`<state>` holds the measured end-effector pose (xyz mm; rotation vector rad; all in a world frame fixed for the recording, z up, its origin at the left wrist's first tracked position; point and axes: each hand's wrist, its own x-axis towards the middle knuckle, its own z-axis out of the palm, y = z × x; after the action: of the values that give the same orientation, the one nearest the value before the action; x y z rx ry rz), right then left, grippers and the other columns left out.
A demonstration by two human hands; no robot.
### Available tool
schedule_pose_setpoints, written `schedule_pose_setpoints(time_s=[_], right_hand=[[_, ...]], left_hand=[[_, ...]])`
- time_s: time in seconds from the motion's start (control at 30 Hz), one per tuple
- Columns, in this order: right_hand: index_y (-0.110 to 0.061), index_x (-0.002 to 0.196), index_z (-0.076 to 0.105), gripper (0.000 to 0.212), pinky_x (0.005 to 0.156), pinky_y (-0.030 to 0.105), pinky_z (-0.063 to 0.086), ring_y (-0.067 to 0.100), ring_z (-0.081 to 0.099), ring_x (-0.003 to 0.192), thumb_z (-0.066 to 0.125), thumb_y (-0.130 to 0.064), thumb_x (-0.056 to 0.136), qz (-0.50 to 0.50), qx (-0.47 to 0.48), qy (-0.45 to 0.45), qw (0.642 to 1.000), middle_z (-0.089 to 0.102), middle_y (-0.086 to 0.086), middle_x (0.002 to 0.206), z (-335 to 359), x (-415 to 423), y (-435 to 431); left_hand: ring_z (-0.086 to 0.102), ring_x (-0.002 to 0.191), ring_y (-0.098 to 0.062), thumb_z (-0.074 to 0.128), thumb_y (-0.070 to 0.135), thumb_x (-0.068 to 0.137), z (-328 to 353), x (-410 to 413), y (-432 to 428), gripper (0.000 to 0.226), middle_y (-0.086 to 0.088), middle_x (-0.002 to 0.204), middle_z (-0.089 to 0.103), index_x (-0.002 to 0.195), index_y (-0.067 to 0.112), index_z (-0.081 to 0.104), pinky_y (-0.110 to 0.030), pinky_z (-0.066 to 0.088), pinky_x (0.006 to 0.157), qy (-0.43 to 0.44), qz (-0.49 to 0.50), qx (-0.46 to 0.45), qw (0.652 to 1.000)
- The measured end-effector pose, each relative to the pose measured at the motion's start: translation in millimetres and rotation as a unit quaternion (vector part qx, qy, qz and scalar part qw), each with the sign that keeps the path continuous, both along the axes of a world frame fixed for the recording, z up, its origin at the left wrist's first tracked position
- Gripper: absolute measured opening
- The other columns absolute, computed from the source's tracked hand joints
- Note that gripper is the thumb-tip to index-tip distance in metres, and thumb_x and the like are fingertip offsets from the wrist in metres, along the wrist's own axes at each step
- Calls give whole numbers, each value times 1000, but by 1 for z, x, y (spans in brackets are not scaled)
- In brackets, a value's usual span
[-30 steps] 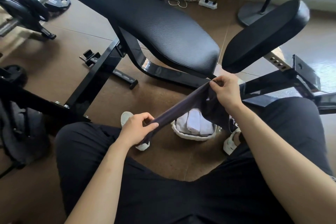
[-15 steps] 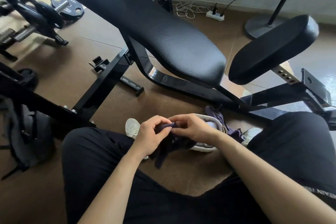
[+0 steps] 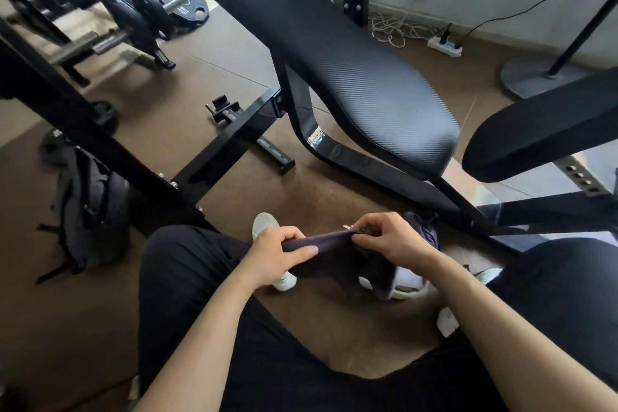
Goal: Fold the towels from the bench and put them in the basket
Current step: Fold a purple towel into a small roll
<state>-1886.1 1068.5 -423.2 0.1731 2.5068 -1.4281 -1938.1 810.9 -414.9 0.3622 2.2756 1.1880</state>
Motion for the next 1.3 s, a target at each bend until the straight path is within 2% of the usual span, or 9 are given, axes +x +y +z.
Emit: schedule_pose_setpoints(time_s=[0.27,0.5,0.6,0.7,0.8,0.87,0.93,1.03,1.3], right_hand=[[-25,90,74,5,78,47,58,24,72,79,73,-20,89,-23,41,11,999,75,1,79,-8,0,11],[-26,98,74,9,80,45,57,18,71,79,72,-25,89,-31,76,-1,997,75,-3,80,-13,6,11],[-28,102,74,13,78,40,57,15,70,78,72,-26,89,-28,80,-4,996,75,-5,81,-12,9,8],[-27,105,73,20,71,30,53,12,68,73,77,-24,86,-63,86,1,994,72,-9,73,-8,13,8],[-21,96,75,17,69,25,54,8,68,67,83,-20,81,-140,28,-20,990,73,-8,65,-6,18,14],[-16,88,76,10,75,32,59,11,69,69,83,-15,82,-189,-59,-38,979,75,-3,67,-6,22,17],[-10,82,73,8,80,43,61,19,69,72,81,-8,84,-234,-157,-50,958,74,5,68,-5,25,12],[-9,78,67,15,78,41,59,21,66,71,75,-1,87,-270,-254,-53,927,70,4,65,-3,27,-3],[-8,88,75,6,86,46,57,26,69,82,71,-7,92,-276,-305,-27,911,74,12,82,5,29,-31]], left_hand=[[69,91,-18,73,20,92,-2,-7,2,7,-1,90,73,95,22,67,-30,53,75,-48,98,141,984],[71,110,-15,75,17,89,-2,-5,10,23,2,108,77,112,19,74,-33,56,96,-52,147,208,966],[73,107,-20,75,21,87,-1,-3,16,17,-4,103,79,103,15,77,-36,56,96,-96,205,249,942],[72,101,-17,74,18,91,-5,-5,18,9,-2,97,79,91,25,79,-34,57,93,-68,242,231,940],[72,95,-10,73,14,92,-5,-6,23,12,2,92,78,90,25,77,-25,56,85,-41,250,223,941],[73,87,-5,71,10,93,-2,-3,30,11,5,85,78,92,20,76,-19,55,77,-27,237,222,945],[73,84,-4,71,8,92,-1,3,40,10,9,82,78,93,18,76,-20,57,75,-20,219,207,953],[75,88,-8,73,12,92,-4,14,53,8,9,87,79,95,19,77,-24,59,76,-21,190,195,962],[75,90,-7,76,13,90,-10,33,71,15,6,90,80,94,26,78,-28,60,86,5,174,192,966]])
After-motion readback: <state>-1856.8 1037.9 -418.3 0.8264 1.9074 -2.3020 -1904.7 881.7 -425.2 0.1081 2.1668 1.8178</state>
